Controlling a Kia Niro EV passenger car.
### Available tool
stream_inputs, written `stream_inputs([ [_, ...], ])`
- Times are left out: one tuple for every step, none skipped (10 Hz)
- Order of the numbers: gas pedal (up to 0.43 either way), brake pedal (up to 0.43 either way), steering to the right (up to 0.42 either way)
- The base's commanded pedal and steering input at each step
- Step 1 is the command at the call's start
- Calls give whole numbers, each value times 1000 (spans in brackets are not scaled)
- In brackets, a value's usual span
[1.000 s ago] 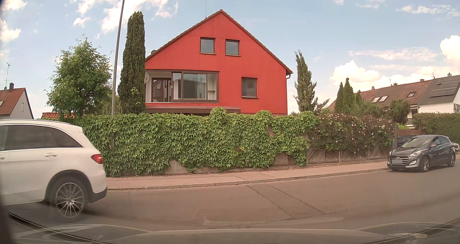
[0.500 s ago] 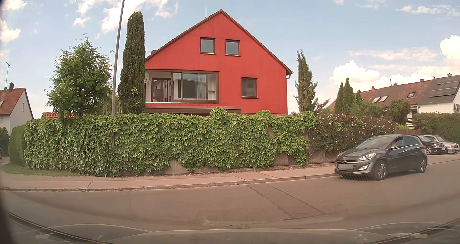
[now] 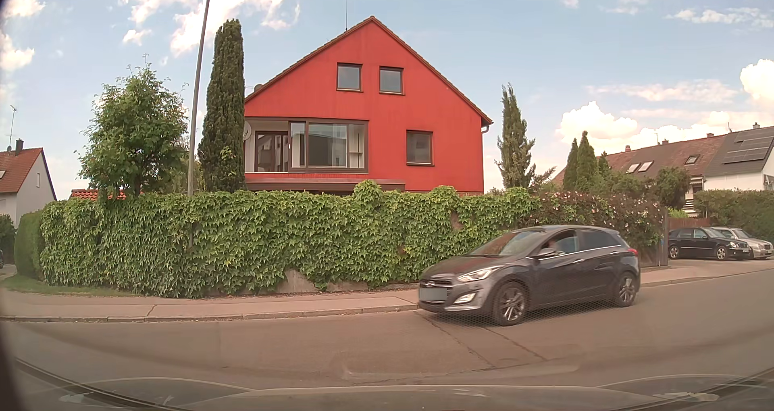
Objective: Follow the waypoints while adhering to traffic rules and regulations
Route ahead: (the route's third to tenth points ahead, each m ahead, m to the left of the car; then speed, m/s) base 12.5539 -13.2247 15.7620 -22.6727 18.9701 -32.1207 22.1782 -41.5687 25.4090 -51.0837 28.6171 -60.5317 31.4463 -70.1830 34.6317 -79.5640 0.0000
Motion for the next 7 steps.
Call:
stream_inputs([
  [0,463,109],
  [0,463,109],
  [0,463,109],
  [0,470,109],
  [0,470,109],
  [0,470,109],
  [0,457,109],
])
